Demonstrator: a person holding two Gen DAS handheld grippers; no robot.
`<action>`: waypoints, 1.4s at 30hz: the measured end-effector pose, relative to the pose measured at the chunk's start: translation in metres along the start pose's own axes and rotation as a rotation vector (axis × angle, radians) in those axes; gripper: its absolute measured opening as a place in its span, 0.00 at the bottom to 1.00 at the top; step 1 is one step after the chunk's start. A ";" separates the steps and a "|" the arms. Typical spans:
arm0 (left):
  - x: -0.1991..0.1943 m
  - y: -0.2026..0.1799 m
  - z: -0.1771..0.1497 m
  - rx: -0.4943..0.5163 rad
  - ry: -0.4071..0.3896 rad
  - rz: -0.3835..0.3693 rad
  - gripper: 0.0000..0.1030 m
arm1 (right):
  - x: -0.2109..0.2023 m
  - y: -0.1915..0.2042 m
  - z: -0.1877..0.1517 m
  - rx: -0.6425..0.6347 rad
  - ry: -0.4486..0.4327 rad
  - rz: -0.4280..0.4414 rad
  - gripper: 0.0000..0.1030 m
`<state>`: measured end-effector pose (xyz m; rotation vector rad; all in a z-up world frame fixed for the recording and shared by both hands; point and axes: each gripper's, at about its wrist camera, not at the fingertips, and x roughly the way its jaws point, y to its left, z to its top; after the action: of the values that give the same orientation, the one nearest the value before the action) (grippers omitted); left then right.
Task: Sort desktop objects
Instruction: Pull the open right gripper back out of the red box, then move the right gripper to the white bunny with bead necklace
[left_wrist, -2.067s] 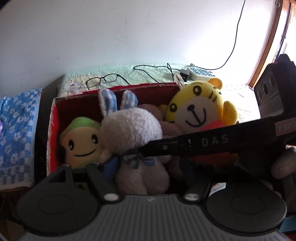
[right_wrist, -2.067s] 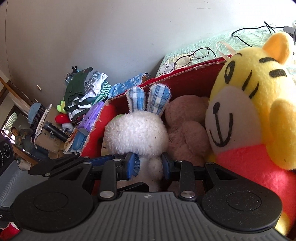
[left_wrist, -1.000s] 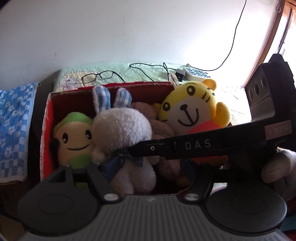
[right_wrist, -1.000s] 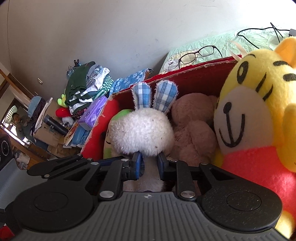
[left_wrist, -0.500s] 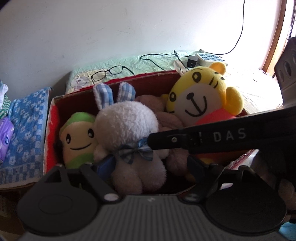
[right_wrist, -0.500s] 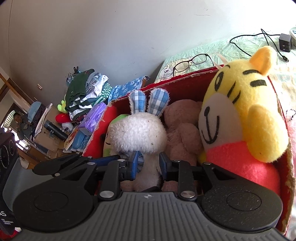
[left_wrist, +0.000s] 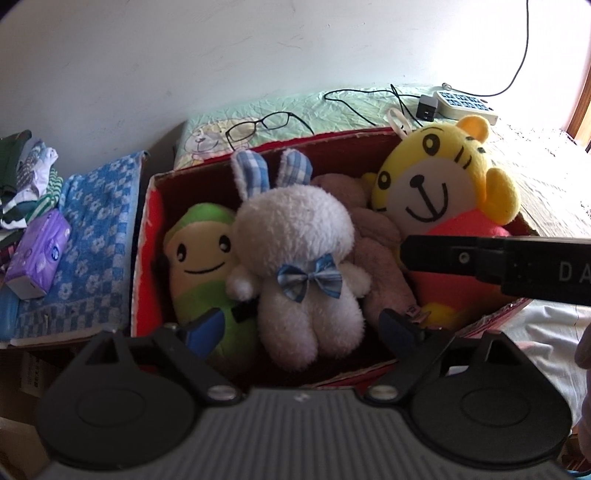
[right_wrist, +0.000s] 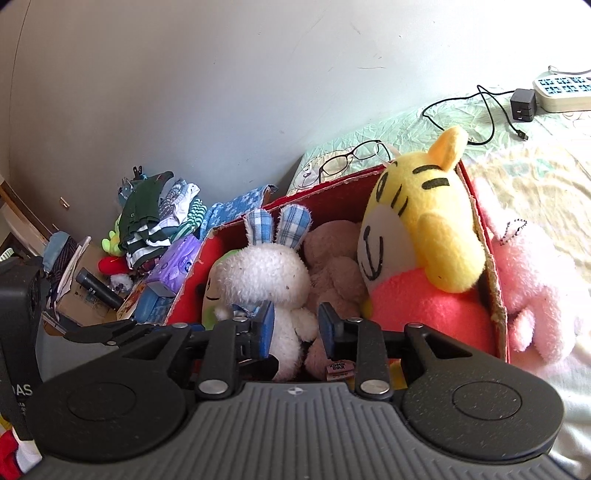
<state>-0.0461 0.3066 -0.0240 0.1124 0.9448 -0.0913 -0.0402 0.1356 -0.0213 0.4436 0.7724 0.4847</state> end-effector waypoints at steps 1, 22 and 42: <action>-0.001 0.000 0.000 -0.003 0.002 0.003 0.89 | -0.002 0.001 -0.001 -0.004 -0.004 -0.007 0.29; -0.007 -0.020 0.003 -0.071 0.025 0.150 0.93 | -0.021 -0.012 -0.002 -0.035 0.037 0.058 0.29; -0.016 -0.046 0.003 -0.159 0.030 0.282 0.95 | -0.059 -0.060 0.010 -0.028 0.042 0.211 0.31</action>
<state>-0.0589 0.2607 -0.0120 0.0994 0.9537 0.2461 -0.0538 0.0524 -0.0152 0.4926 0.7619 0.7023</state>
